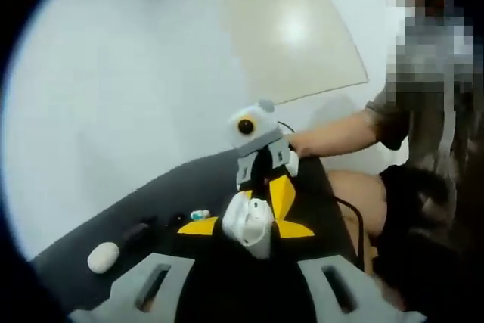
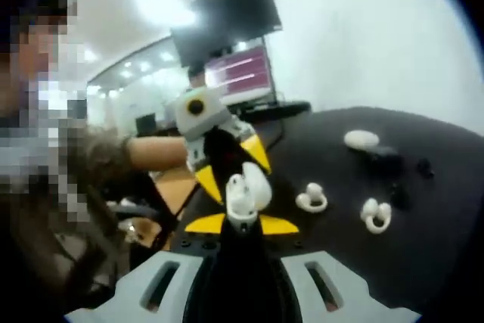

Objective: Pick up three earphones and place each one into its charging case using tactile feedback, ensure that each earphone is properly inserted and securely positioned inside the case.

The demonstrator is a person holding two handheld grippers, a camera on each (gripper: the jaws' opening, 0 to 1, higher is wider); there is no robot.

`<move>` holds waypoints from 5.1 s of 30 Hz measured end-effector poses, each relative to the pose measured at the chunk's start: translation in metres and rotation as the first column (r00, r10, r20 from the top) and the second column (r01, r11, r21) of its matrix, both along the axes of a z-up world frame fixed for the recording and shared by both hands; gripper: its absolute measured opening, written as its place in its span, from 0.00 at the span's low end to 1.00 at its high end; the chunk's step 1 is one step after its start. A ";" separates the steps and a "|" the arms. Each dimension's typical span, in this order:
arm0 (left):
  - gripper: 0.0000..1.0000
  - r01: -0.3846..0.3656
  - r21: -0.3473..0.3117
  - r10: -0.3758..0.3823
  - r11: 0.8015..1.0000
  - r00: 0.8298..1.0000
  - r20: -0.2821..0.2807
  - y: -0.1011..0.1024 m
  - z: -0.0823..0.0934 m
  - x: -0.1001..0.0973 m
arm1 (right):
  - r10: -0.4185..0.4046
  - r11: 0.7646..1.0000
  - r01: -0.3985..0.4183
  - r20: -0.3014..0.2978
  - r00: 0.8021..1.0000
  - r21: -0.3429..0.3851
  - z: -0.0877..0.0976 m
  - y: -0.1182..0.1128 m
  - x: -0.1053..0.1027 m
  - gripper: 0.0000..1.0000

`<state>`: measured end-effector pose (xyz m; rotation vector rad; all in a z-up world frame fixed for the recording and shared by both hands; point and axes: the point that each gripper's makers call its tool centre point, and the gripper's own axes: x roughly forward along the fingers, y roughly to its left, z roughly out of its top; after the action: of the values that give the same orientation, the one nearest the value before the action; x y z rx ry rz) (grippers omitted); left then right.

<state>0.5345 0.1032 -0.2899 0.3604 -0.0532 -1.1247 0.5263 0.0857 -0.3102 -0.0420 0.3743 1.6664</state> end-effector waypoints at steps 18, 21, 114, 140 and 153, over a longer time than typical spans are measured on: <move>0.33 -0.005 -0.053 0.002 0.999 0.999 -0.045 0.006 0.004 0.007 | -0.021 1.000 0.020 -0.091 0.996 -0.012 0.000 0.001 0.007 0.17; 0.37 -0.022 -0.007 0.022 1.000 1.000 -0.003 0.007 -0.002 0.010 | -0.026 1.000 0.024 -0.126 0.992 -0.020 0.000 0.001 0.007 0.17; 0.29 -0.382 -0.418 0.357 0.824 0.924 -0.140 0.093 0.056 0.068 | -0.529 0.811 0.583 0.482 0.698 0.045 0.025 -0.090 0.061 0.33; 0.34 -0.427 -0.351 0.407 0.833 0.904 -0.133 0.096 0.043 0.076 | -0.960 0.062 0.996 0.268 0.075 -0.060 -0.001 -0.314 0.231 0.33; 0.32 -0.434 -0.352 0.405 0.830 0.901 -0.155 0.095 0.042 0.076 | -0.971 0.001 0.997 0.238 -0.018 0.079 0.021 -0.329 0.226 0.39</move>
<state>0.6101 0.1978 -0.2478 -0.0236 -0.1183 -0.6645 0.7524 -0.2435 -0.2892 -0.0343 0.1932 0.0786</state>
